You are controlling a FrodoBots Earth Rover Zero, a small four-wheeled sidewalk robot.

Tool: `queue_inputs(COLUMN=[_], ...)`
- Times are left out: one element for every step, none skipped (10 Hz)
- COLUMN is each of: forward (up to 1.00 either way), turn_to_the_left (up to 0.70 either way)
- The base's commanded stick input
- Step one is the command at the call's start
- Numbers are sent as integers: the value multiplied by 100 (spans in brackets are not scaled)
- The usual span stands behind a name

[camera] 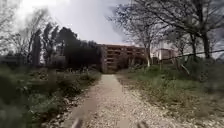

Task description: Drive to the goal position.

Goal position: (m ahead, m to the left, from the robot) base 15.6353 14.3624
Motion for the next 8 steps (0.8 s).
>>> queue_inputs(forward=[85, 85, 85, 85, 85, 85, 85, 85], turn_to_the_left=[0, 0, 0, 0, 0, 0, 0, 0])
